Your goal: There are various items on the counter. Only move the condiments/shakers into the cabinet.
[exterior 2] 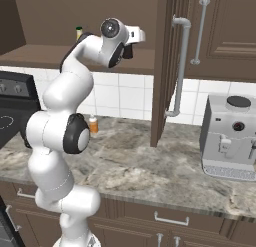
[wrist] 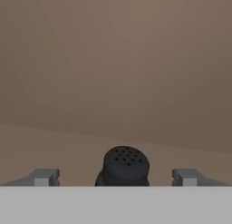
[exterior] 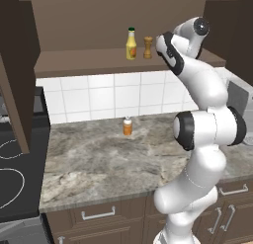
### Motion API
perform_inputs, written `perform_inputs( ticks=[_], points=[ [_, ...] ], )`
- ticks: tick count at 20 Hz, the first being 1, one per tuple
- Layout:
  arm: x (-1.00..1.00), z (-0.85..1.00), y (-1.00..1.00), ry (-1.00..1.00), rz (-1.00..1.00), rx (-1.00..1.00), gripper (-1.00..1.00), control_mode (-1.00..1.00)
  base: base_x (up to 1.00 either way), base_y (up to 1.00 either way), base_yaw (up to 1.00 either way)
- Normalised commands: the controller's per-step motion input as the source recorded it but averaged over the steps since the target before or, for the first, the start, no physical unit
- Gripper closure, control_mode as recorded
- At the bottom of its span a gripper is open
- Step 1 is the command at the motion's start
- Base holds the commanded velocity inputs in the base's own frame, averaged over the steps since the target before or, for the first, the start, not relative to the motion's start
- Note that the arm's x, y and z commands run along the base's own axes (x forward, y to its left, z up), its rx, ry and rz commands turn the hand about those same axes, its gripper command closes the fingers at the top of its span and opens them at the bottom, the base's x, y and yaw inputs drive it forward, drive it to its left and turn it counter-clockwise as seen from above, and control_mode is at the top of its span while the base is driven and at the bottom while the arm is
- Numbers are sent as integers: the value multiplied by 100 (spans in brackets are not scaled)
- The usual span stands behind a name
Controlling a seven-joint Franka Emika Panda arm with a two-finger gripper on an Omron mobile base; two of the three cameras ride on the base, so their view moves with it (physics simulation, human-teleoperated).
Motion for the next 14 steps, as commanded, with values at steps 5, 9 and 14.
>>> perform_inputs(
  ticks=[5, 9, 14],
  points=[
    [-84, 0, 0, -8, 0, 0, -100, -100, 0, 0, 0],
    [-100, -2, 0, -23, 0, 0, -100, -100, 0, 0, 0],
    [-100, -25, 0, -19, 0, 0, -100, -100, 0, 0, 0]
  ],
)
